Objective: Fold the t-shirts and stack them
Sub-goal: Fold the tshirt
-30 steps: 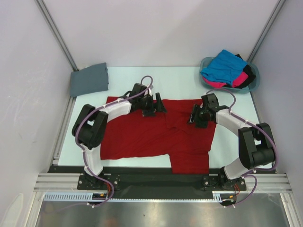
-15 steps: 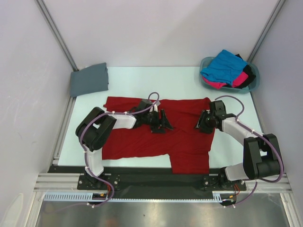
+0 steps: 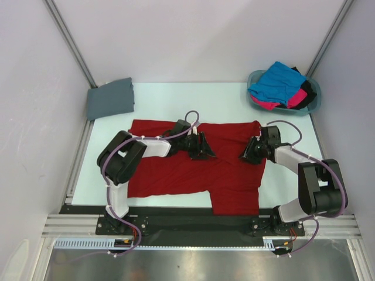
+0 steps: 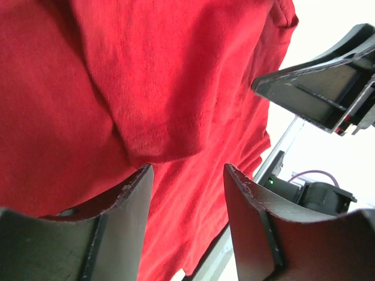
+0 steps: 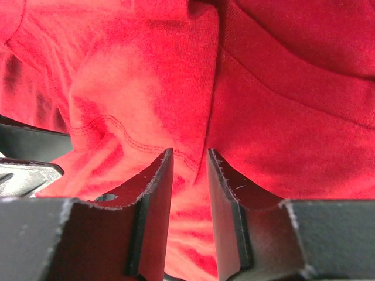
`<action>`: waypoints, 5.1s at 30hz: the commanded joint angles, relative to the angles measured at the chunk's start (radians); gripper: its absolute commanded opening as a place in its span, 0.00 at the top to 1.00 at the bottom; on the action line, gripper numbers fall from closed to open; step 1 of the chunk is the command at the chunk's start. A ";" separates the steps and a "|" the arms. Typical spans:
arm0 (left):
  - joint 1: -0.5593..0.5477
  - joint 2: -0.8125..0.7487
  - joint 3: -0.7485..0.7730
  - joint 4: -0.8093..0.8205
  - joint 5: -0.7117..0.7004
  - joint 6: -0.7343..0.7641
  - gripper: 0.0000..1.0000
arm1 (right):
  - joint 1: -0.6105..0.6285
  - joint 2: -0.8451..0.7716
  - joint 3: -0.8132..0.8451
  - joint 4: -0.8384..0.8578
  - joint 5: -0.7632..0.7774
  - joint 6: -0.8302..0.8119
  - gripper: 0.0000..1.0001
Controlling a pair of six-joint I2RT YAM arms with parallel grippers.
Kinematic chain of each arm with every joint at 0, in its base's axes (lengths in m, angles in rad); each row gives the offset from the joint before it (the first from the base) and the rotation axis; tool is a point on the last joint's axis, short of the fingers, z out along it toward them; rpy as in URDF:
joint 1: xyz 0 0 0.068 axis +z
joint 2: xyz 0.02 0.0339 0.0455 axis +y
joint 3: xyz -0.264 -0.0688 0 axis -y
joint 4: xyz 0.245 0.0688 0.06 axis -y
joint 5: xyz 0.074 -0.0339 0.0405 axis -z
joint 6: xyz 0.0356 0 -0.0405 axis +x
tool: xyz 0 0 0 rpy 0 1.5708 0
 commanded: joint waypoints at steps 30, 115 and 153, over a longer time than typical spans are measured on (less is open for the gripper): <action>-0.003 0.034 0.090 -0.097 -0.066 0.107 1.00 | -0.019 0.081 -0.022 0.120 -0.080 0.007 0.94; -0.006 -0.131 0.175 -0.339 -0.149 0.221 1.00 | -0.025 -0.078 0.079 -0.117 -0.120 -0.069 1.00; 0.012 -0.110 0.205 -0.531 -0.211 0.276 0.28 | -0.019 -0.144 0.174 -0.351 0.099 -0.129 0.33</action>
